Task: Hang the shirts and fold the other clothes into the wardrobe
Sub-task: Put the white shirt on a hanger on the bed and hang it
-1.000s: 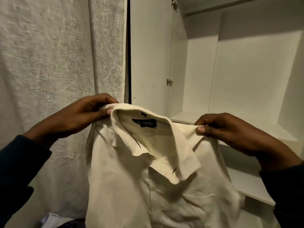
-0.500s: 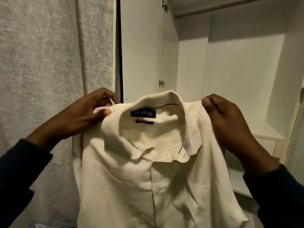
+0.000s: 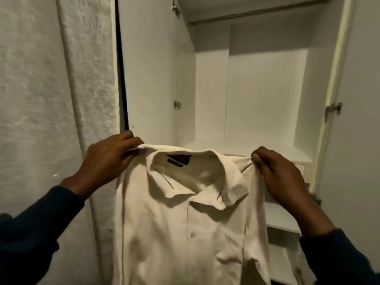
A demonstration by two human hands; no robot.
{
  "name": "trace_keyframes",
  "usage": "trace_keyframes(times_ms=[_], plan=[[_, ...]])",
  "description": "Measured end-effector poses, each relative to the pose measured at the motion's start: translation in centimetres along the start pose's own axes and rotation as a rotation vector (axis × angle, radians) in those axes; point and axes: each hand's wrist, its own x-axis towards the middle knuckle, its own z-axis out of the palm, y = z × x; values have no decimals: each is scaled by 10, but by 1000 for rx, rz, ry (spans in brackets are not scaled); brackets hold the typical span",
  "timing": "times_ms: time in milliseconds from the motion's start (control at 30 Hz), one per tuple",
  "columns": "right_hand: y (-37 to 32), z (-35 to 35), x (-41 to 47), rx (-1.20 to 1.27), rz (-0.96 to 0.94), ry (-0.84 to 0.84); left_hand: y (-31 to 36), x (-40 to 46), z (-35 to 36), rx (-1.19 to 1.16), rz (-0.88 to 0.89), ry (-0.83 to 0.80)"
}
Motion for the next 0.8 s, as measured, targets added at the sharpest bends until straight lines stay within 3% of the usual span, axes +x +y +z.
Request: trace_keyframes(times_ms=[33,100,167,233,367,500,700,800], plan=[[0,-6,-3,10,49,7,9,3,-1,77,-32,52],[-5,-22,-13,297,200,78,35,11,-10,68,-166,146],[-14,-51,-30,724,363,148,63,14,-21,-240,-274,150],[-25,-81,-50,902,379,266,85,13,-26,-612,-346,52],[-42,-94,-84,606,494,243,99,11,-12,-795,-424,-420],[-54,-112,-120,218,598,554,134,13,1,-673,-297,-376],[-101,-153,-187,-37,611,845,197,-14,-14,-1352,-426,-505],[-116,-177,-211,77,704,926,227,-29,-25,-1476,-373,-653]])
